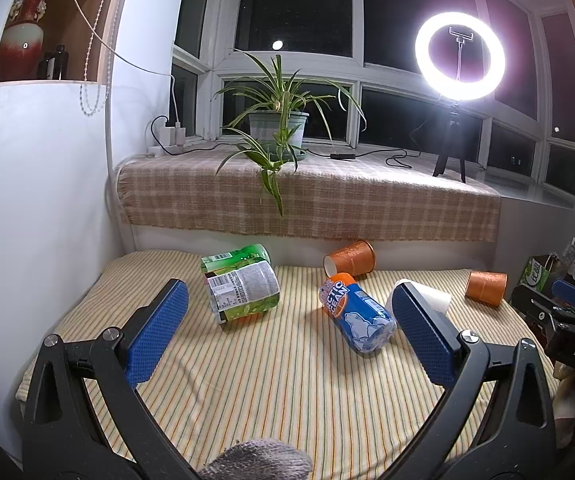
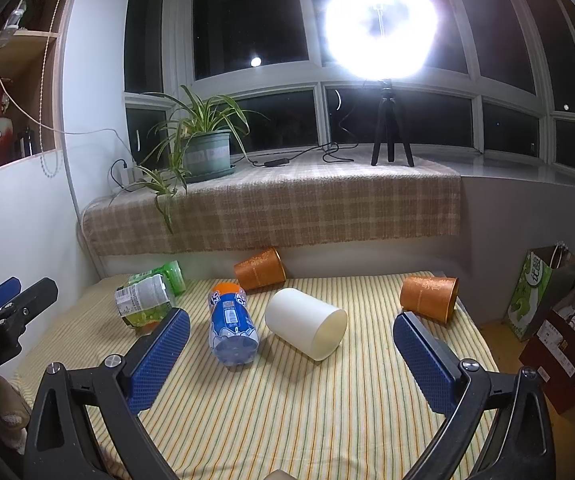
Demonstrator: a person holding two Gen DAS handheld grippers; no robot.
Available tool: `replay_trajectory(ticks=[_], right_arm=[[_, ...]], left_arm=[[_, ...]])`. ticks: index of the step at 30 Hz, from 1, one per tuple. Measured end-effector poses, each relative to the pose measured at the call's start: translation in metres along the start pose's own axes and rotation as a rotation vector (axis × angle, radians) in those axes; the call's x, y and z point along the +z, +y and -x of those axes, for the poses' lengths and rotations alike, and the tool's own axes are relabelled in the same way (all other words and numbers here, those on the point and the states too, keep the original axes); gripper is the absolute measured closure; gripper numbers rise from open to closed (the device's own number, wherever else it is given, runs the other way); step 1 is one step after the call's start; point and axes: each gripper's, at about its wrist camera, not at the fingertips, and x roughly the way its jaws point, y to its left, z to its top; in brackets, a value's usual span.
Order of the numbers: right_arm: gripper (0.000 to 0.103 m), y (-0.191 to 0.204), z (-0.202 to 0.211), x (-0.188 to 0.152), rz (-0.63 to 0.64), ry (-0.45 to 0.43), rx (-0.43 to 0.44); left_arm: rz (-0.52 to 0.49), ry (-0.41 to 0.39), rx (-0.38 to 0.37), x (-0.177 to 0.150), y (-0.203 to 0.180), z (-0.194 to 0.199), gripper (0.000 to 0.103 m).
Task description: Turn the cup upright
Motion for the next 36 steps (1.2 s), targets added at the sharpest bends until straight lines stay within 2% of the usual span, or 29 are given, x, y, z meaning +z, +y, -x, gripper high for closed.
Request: replay_trajectory(ticks=[36], right_arm=[[0.0, -0.001, -0.0019, 0.0001, -0.017, 0.036, 0.016]], left_arm=[[0.007, 0.001, 0.004, 0.0016, 0.0008, -0.0003, 0.0]])
